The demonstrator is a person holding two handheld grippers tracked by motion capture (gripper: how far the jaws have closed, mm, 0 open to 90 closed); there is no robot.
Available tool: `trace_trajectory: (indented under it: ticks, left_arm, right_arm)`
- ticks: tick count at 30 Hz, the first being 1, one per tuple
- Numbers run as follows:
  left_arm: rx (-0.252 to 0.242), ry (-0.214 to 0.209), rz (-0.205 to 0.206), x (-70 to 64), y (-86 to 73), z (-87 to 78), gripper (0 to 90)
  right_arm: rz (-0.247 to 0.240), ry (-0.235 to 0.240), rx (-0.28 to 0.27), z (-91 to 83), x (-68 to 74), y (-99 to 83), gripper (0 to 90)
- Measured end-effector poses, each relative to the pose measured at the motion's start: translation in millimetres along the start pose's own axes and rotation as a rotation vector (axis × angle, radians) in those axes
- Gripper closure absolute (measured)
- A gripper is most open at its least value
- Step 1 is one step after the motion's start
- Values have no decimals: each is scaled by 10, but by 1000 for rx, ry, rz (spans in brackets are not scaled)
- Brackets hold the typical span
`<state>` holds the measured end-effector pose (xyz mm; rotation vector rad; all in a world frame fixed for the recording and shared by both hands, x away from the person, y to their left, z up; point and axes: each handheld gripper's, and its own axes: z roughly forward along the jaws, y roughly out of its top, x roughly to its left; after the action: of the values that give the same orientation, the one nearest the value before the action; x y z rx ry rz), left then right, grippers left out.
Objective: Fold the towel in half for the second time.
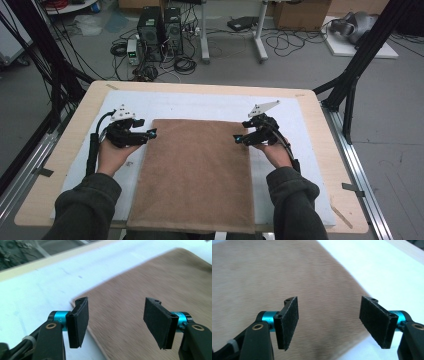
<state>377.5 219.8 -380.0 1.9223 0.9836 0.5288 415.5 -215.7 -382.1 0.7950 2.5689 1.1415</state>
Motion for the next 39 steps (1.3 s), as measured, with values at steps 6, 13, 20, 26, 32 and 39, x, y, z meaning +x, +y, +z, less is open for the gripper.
trace_trajectory:
  ticks: [6,13,20,26,32,39]
  left_arm:
    - [31,10,-36,163,-71,253,396]
    - [105,22,-100,289,-224,528,410]
    - [173,33,-127,303,-336,680,465]
    - [169,-3,-140,274,-327,698,712]
    - [156,-25,-189,300,-324,698,837]
    - [50,24,-187,344,-157,611,844]
  right_arm:
    - [57,-69,30,108,-226,-108,316]
    - [138,-125,58,211,-393,-250,343]
    - [189,-90,123,371,-484,-377,382]
    - [149,-20,113,420,-453,-333,700]
    - [193,44,103,426,-470,-330,837]
    - [149,-43,32,308,-480,-186,842]
